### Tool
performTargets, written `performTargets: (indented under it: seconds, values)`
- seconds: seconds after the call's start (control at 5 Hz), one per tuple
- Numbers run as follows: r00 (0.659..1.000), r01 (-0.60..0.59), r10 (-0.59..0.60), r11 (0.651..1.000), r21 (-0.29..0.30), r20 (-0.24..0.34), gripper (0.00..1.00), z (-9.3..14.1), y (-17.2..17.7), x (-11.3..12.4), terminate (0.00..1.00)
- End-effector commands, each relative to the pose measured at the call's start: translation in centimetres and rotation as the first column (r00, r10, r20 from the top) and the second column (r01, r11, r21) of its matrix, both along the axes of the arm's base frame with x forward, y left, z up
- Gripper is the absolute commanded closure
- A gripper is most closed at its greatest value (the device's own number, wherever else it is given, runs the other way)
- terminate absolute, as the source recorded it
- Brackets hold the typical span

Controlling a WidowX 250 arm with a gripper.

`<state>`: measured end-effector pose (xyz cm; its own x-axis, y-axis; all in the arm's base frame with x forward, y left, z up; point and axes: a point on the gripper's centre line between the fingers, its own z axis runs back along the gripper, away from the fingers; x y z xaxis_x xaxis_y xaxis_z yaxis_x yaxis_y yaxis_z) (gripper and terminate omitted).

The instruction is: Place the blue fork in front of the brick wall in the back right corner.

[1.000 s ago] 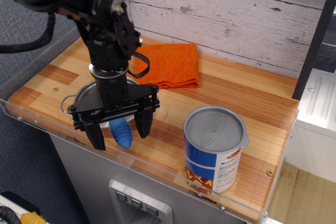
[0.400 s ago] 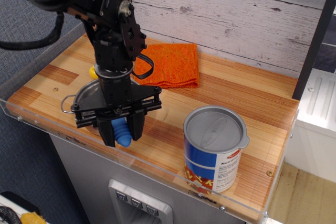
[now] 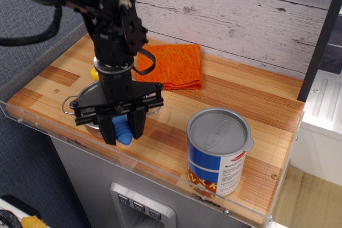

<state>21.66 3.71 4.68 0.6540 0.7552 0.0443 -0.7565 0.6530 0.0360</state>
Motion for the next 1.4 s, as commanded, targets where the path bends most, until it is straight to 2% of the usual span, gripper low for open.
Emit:
performTargets:
  seconds: [0.0,0.2,0.4,0.6,0.8,1.0,1.2]
  values:
    - [0.993,0.031,-0.035,0.999,0.029,0.115,1.00,3.4,-1.4,1.4,0.00]
    - [0.979,0.096,-0.106,0.993,0.067,0.174,1.00,5.4,-3.1,1.8,0.00]
    - [0.951,0.180,-0.190,0.982,0.065,0.244,1.00,6.8,-4.8,2.6,0.00]
    - [0.900,0.319,-0.326,0.945,0.074,0.289,1.00,7.5,-7.4,4.8,0.00]
    - [0.823,0.495,-0.512,0.859,0.132,0.247,1.00,6.4,-10.1,7.2,0.00]
    - [0.752,0.567,-0.596,0.803,0.185,0.281,1.00,5.7,-12.3,9.9,0.00]
    - [0.701,0.620,-0.664,0.748,0.237,0.261,1.00,4.8,-13.9,11.6,0.00]
